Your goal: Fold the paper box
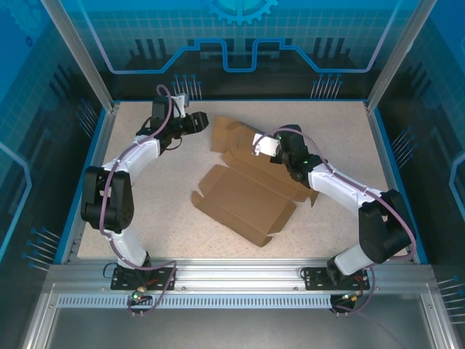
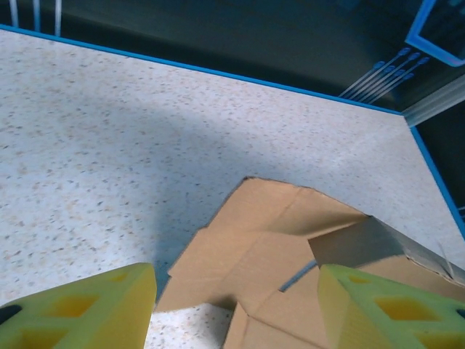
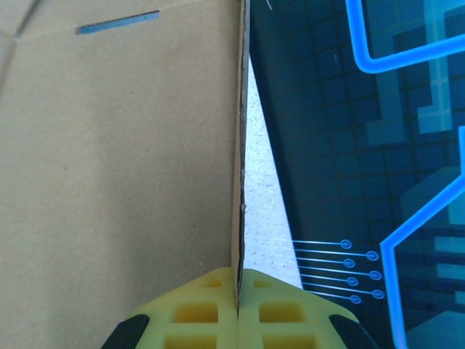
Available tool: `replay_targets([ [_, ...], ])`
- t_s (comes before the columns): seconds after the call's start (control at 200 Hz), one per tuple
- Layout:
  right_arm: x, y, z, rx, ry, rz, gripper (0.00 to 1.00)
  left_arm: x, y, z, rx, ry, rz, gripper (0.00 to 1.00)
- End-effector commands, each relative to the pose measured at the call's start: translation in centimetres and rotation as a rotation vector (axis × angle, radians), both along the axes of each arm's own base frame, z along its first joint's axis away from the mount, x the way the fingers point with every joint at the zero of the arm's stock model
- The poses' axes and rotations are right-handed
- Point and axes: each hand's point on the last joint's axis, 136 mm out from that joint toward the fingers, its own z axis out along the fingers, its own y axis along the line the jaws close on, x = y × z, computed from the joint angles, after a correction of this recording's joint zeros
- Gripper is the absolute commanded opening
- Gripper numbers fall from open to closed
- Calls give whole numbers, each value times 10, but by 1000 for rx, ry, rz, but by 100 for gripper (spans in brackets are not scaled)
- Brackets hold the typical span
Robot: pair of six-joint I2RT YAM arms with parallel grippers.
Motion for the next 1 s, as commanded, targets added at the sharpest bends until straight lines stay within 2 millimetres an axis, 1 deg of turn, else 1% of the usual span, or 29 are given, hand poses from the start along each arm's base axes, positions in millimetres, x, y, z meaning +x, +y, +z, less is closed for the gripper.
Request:
replay_targets([
  [0.0, 4, 1, 16, -80, -122, 15, 4, 6, 15, -13, 73, 42, 36, 62],
  [0.105, 4, 2, 14, -109, -150, 21, 4, 12, 20, -25, 97, 71, 49, 62],
  [0.145, 3, 1, 10, -121, -145, 23, 4, 15, 21, -30, 103, 82, 51, 62],
  [0.17, 5, 2, 15, -113, -170, 22, 4, 16, 22, -32, 106, 89, 51, 62],
  [0.47, 2, 6, 21, -53, -178, 30, 4, 36, 42, -57, 113, 157, 105, 62],
  [0.59, 2, 5, 23, -27, -175, 26, 4, 42, 43, -71, 119, 197, 93, 62],
  [0.79, 3, 6, 24, -6, -171, 23, 4, 46, 30, -97, 90, 262, 29, 61],
  [0.88, 3, 6, 25, 1, -173, 20, 4, 46, 17, -101, 53, 267, -31, 61],
  [0.996, 3, 6, 28, 17, -177, 17, 4, 43, -1, -100, 3, 253, -111, 61],
])
